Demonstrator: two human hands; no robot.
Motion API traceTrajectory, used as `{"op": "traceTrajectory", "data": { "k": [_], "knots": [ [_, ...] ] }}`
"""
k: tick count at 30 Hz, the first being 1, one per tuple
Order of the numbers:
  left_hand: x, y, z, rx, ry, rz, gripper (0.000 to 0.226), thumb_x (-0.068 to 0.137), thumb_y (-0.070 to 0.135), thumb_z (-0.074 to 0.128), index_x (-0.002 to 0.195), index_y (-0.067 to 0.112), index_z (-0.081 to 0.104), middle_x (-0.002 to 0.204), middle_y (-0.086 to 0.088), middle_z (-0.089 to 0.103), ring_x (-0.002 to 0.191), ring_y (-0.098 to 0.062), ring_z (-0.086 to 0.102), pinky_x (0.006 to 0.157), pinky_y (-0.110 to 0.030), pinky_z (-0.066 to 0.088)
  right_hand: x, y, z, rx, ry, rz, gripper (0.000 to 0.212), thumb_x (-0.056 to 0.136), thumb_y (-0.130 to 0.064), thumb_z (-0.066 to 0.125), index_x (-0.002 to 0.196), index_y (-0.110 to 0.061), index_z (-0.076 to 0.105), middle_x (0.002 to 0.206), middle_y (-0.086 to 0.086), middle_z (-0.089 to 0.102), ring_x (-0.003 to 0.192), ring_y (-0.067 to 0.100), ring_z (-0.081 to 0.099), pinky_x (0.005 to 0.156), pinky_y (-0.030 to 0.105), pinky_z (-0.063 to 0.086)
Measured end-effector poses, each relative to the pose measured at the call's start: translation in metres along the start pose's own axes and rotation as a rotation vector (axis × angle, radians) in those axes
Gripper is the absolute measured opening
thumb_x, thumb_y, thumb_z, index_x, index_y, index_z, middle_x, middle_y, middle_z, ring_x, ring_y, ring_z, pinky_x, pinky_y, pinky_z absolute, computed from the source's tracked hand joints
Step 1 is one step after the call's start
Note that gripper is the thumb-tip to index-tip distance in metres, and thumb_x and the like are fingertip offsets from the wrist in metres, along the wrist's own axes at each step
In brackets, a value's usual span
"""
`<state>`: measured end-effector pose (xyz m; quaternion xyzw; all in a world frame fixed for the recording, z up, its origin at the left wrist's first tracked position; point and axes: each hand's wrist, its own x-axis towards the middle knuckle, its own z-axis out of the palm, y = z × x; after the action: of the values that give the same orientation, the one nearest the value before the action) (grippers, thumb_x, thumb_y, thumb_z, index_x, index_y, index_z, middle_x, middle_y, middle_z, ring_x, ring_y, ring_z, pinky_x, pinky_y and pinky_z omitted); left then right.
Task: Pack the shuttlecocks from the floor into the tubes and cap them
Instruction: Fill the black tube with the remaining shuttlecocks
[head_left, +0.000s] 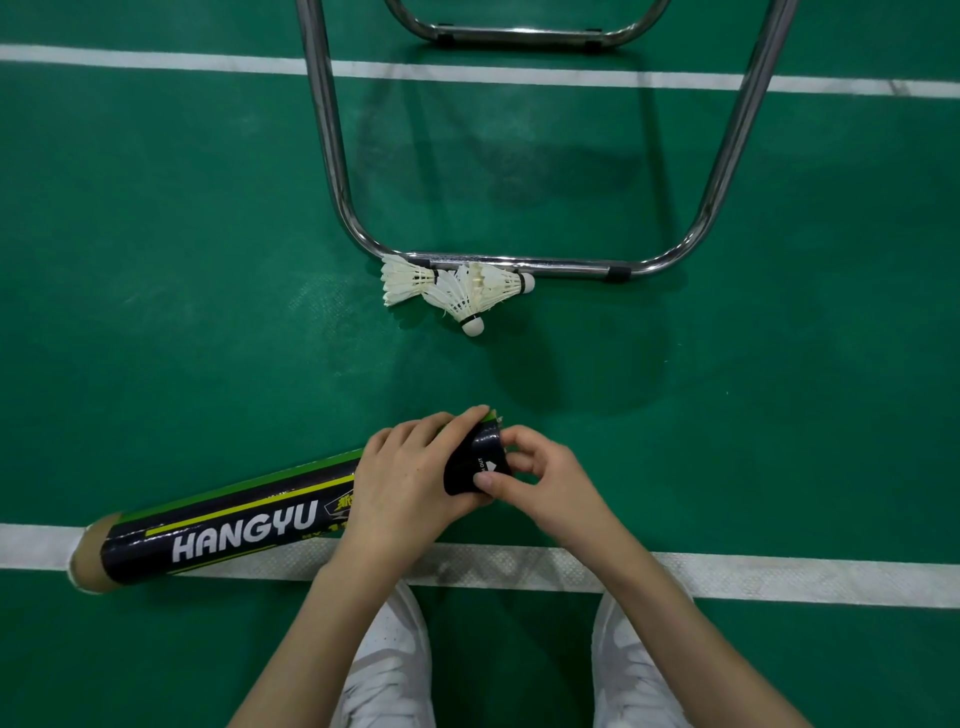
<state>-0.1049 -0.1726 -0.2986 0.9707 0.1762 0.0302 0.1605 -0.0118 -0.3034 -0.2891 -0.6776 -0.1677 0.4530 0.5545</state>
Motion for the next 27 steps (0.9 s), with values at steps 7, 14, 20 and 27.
{"op": "traceTrajectory", "data": {
  "k": [7,14,20,27],
  "knots": [
    [0.002,0.000,-0.002,-0.003,-0.004,0.003,0.067,0.068,0.061,0.041,0.129,0.033,0.045,0.110,0.004,0.065,0.095,-0.023,0.062,0.078,-0.041,0.047,0.003,-0.007,0.001,-0.005,-0.047,-0.008,0.032,0.081,-0.004,0.067,0.102,-0.027,0.060,0.094,-0.003,0.071,0.091,0.005,0.066,0.085,0.019,0.051],
    [0.002,-0.002,-0.004,-0.002,-0.025,-0.015,0.068,0.068,0.061,0.051,0.129,0.033,0.045,0.111,0.005,0.064,0.097,-0.022,0.062,0.080,-0.039,0.046,0.009,-0.006,0.000,0.017,-0.083,-0.020,0.030,0.080,-0.001,0.067,0.099,-0.024,0.059,0.089,-0.008,0.069,0.086,-0.001,0.065,0.076,0.014,0.049],
    [0.003,-0.015,-0.007,-0.011,-0.073,-0.050,0.081,0.060,0.055,0.075,0.132,0.035,0.044,0.116,0.005,0.062,0.102,-0.023,0.059,0.083,-0.039,0.043,0.025,-0.011,-0.014,-0.068,-0.069,-0.078,0.020,0.080,-0.002,0.068,0.086,-0.020,0.059,0.084,-0.005,0.064,0.075,-0.003,0.060,0.076,0.015,0.049],
    [0.005,-0.033,-0.017,-0.023,-0.041,-0.112,0.084,0.060,0.055,0.075,0.134,0.036,0.040,0.117,0.006,0.061,0.103,-0.024,0.058,0.084,-0.039,0.042,0.079,-0.032,-0.034,-0.242,0.043,-0.099,0.015,0.085,-0.014,0.065,0.098,-0.011,0.060,0.092,-0.001,0.064,0.081,0.005,0.058,0.074,0.012,0.045]
  ]
}}
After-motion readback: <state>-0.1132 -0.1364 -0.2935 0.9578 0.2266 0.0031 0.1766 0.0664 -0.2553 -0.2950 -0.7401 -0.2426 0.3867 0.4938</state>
